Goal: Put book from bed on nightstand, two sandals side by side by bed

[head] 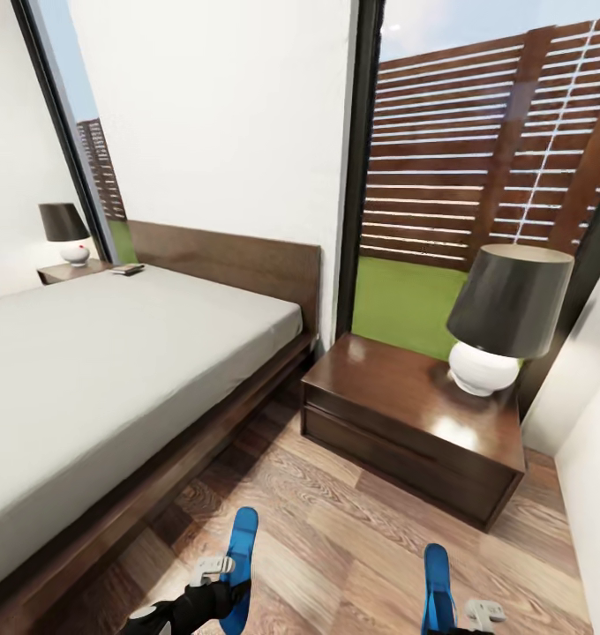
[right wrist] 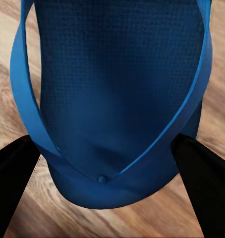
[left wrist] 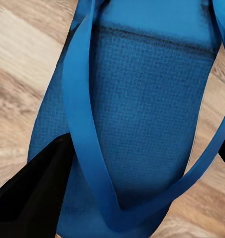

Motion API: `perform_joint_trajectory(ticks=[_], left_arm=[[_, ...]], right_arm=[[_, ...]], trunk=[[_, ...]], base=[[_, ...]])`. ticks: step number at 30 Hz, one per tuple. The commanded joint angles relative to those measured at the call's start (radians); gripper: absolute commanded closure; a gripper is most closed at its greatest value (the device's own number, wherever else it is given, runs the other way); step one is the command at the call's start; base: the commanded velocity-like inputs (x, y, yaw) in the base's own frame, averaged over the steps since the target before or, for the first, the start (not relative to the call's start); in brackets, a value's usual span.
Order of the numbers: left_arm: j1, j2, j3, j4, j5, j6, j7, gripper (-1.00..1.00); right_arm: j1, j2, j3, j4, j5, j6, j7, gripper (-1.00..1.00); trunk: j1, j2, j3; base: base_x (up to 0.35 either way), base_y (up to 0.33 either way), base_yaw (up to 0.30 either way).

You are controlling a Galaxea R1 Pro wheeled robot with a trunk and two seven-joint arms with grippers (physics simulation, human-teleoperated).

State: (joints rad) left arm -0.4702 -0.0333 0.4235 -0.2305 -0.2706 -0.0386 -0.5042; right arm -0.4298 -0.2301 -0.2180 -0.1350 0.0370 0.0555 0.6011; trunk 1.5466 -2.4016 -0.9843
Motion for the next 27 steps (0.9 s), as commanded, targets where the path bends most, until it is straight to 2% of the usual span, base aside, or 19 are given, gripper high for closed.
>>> perform_joint_trajectory(ticks=[1, 27], left_arm=[[-0.001, -0.001, 0.008, 0.000, -0.010, -0.004, -0.002, 1.00], [-0.001, -0.002, 0.008, 0.000, -0.010, -0.004, -0.002, 1.00]], right_arm=[[0.000, 0.000, -0.009, -0.001, 0.003, 0.006, 0.005, 1.00], [-0.001, 0.000, -0.009, -0.002, 0.001, 0.006, 0.006, 1.00]], trunk=[[0.000, 0.000, -0.001], [0.000, 0.000, -0.001]], base=[[0.000, 0.000, 0.294], [0.012, -0.022, 0.294]])
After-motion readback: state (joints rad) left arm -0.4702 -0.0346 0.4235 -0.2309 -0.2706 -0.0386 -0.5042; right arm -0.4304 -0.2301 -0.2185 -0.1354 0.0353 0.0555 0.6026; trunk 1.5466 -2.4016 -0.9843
